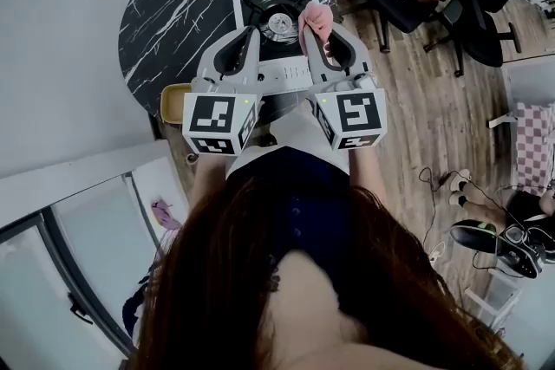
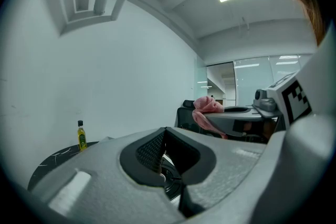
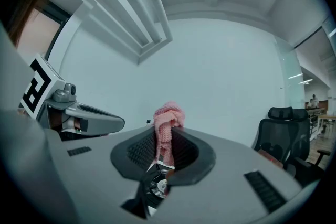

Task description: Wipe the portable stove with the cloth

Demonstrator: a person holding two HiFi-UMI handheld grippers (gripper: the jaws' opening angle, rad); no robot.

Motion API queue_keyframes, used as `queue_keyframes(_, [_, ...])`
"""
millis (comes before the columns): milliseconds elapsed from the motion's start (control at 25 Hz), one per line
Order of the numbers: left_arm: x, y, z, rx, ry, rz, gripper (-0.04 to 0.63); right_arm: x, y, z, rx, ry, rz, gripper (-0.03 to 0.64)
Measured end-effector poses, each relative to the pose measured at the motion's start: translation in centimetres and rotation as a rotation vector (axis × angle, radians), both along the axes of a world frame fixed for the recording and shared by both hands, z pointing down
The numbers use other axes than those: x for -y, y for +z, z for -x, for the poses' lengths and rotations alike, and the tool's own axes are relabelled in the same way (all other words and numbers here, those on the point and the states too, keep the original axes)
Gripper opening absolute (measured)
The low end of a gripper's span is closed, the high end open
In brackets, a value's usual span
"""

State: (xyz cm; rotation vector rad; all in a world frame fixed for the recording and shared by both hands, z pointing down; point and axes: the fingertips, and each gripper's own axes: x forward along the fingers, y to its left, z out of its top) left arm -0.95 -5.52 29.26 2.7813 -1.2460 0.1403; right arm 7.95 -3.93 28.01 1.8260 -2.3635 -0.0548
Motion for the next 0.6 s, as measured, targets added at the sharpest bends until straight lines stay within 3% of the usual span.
queue_keyframes(240, [2.9, -0.3, 0.1, 0.004, -0.034, -0.003, 0.009, 3.4, 0.1, -0.6, 0.016, -0.028, 0.013, 0.063])
queue_keyframes(600, [7.0, -0.7, 0.0, 0.007, -0.093, -0.014, 0.009, 8.3, 1.2, -1.2, -0.063, -0.11, 0.026, 0.061])
